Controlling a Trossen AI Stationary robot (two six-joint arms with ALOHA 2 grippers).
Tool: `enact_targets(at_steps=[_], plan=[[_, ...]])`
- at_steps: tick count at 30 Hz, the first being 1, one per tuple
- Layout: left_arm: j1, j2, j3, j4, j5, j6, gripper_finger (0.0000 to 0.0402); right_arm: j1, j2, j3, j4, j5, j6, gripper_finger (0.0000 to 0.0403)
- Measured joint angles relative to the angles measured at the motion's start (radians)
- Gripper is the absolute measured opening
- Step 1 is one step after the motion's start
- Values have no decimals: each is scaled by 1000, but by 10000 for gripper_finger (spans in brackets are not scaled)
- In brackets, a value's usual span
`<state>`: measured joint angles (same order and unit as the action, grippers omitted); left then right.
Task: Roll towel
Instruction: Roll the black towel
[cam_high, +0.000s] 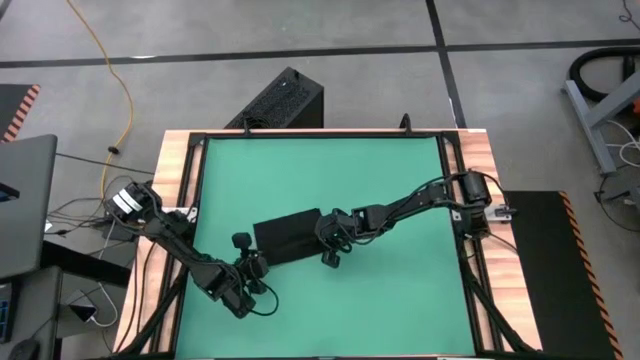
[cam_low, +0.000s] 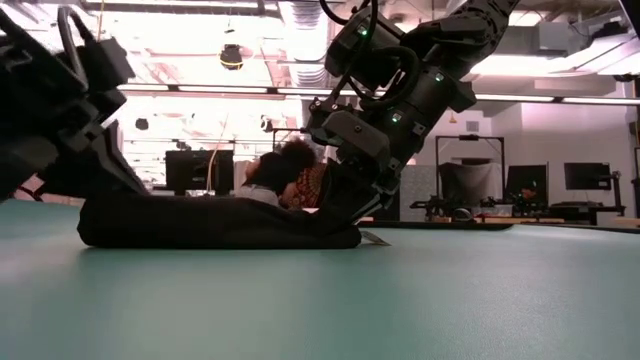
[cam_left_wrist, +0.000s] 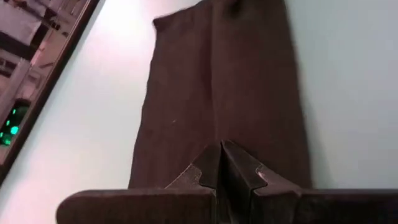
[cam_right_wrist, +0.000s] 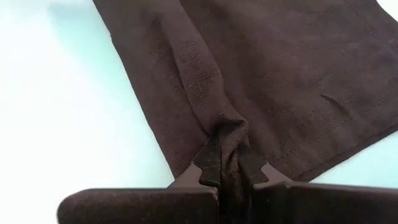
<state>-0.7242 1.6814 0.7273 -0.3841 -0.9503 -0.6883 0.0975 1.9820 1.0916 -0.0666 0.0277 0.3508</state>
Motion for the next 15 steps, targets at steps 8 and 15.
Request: enact_targets(at_steps=[8,15], plan=[[0,0,-66,44,55,-84,0,1,0,0,0,-2,-1,25],[0,1,-66,47,36,-82,0,0,0,0,4,-2,-12,64]])
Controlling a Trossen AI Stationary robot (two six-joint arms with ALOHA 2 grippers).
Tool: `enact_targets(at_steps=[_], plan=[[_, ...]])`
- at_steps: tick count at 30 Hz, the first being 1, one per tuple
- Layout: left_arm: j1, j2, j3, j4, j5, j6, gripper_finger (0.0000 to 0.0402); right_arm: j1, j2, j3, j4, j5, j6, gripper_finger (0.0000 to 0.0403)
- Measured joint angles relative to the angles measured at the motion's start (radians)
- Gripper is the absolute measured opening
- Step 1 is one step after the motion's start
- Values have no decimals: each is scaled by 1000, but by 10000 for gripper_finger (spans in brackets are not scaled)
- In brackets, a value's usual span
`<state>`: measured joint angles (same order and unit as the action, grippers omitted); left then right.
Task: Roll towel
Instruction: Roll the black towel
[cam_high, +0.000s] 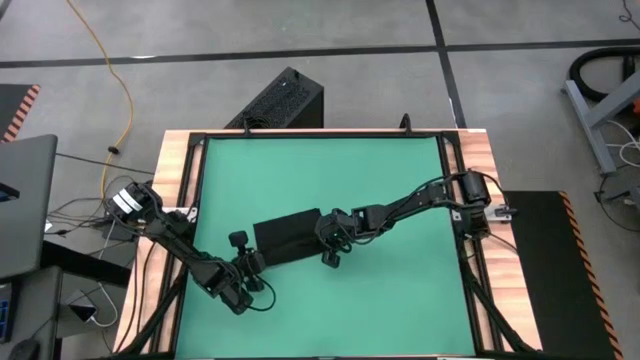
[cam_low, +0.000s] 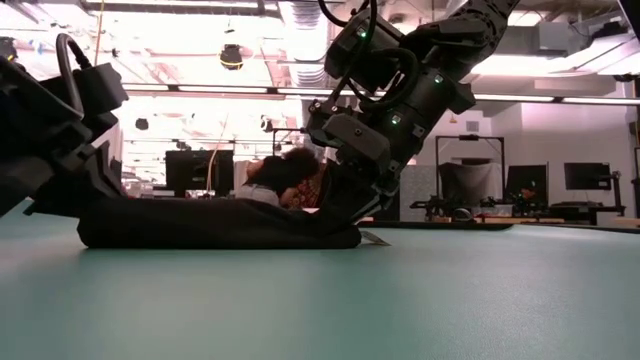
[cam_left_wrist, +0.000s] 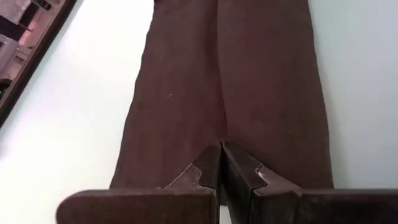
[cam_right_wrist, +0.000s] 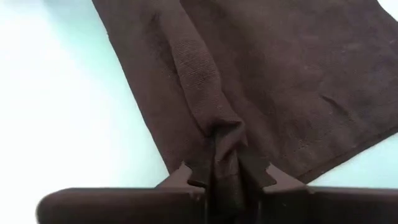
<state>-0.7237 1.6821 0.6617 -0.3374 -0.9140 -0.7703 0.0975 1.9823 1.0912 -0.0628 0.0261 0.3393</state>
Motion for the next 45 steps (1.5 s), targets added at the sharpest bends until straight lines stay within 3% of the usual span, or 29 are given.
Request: enact_targets(at_steps=[5,13,18,20,25,27,30,35,41,45], plan=[[1,5,-1,8,-9,-7,0,5,-21,-1,-4,15,-49,82],[1,4,-90,180,23,-10,0,8,-84,-6,-8,82,-83,86],[-2,2,-88,166,16,-13,0,5,-79,-4,3,82,-85,87],[-21,-10,-51,85,-14,19,0,5,-76,-4,4,82,-86,87],[-52,-78,123,-302,-127,-41,0,7,-66,-3,13,81,-86,87],[-66,-94,160,-355,-176,-71,0,7,-57,-3,23,81,-86,87],[-84,-101,152,-150,-268,40,0,7,-48,0,40,81,-86,88],[-43,-69,34,325,-112,345,0,7,-48,0,43,80,-93,88],[-5,-64,-25,327,-135,335,0,11,-47,0,44,76,-94,88],[10,-64,-54,353,-55,315,0,12,-47,0,43,77,-94,88]])
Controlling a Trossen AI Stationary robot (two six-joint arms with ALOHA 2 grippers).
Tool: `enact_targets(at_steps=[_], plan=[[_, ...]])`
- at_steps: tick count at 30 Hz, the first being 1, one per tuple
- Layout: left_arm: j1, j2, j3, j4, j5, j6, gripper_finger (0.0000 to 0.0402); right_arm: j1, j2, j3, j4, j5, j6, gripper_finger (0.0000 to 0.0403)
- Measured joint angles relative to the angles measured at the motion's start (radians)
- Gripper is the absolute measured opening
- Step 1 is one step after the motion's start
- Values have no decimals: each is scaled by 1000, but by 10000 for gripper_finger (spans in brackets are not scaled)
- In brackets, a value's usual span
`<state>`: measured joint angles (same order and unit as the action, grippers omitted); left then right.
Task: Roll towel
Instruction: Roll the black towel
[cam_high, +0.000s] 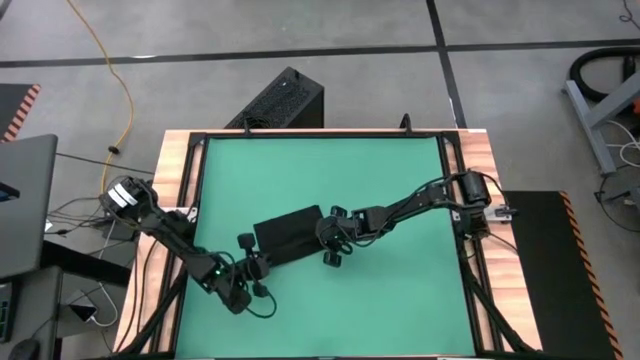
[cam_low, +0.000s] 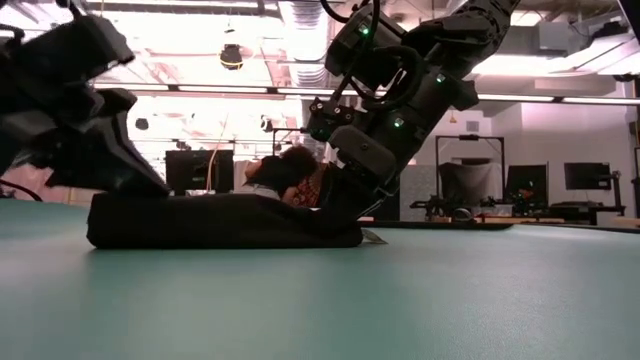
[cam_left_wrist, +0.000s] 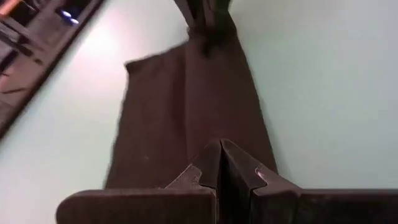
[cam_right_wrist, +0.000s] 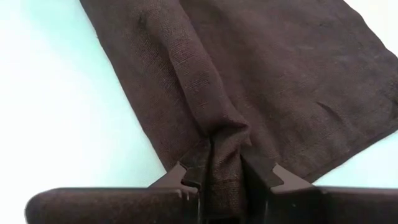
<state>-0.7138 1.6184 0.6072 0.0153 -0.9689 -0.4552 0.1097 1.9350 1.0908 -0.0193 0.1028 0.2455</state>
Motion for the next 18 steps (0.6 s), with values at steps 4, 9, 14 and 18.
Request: enact_targets(at_steps=[4,9,14,18], plan=[[3,0,-42,46,14,-14,0,0,0,0,-1,0,5,88],[7,0,-96,59,23,-70,0,0,0,0,-1,0,8,88],[28,0,-138,82,63,-113,0,1,0,0,-2,0,9,88],[40,0,-147,122,96,-95,0,1,0,0,0,0,9,88]])
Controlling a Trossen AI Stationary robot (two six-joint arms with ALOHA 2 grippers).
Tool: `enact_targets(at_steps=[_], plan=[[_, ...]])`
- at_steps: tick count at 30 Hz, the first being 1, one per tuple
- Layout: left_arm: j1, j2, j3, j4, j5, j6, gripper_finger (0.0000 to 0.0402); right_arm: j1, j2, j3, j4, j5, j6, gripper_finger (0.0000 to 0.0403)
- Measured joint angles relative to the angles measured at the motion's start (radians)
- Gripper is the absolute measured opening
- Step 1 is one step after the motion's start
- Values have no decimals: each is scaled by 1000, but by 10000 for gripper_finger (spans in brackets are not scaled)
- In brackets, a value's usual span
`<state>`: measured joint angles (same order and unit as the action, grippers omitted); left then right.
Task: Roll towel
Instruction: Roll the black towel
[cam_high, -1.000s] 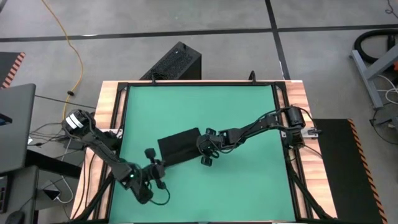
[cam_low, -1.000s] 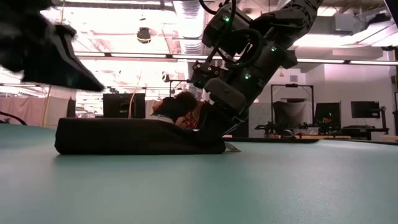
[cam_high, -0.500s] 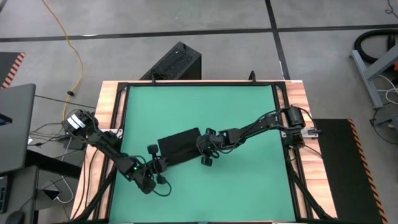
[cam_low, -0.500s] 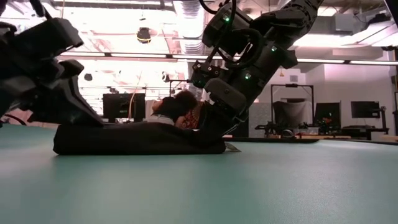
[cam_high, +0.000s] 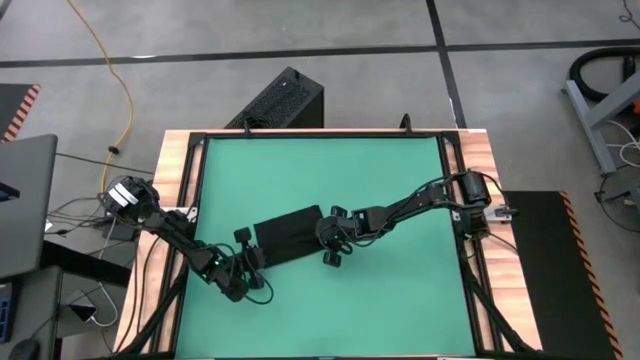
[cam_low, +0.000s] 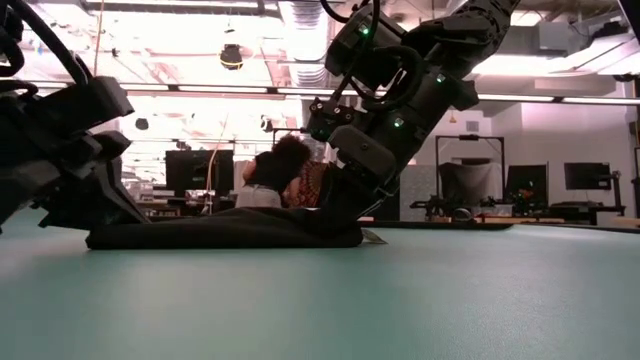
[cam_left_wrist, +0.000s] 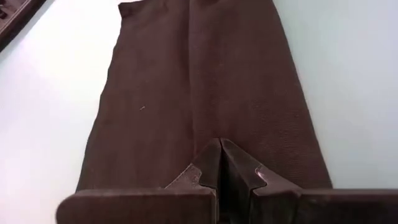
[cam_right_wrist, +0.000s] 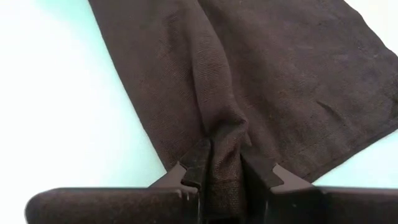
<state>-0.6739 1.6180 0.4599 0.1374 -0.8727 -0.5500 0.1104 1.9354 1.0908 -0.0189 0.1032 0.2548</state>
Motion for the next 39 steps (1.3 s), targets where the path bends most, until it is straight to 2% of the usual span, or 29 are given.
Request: enact_targets(at_steps=[10,13,23,27,31,34,37,39], plan=[[2,3,0,3,13,7,0,0,-6,-1,7,2,-50,88],[2,3,0,-4,21,6,0,0,-8,-1,-9,-29,-63,97],[2,3,0,-19,45,-4,0,14,-70,0,-28,-4,-107,211],[2,3,0,-24,48,-6,0,13,-113,0,-58,16,-143,228],[2,3,0,-27,50,-5,0,14,-180,0,-98,58,-235,220],[2,3,0,-27,50,-5,0,14,-242,0,-117,58,-335,199],[2,3,0,-28,52,-12,0,20,-293,-10,-90,43,-399,144],[2,3,0,-30,53,-13,0,19,-299,-38,-20,-31,-413,88]])
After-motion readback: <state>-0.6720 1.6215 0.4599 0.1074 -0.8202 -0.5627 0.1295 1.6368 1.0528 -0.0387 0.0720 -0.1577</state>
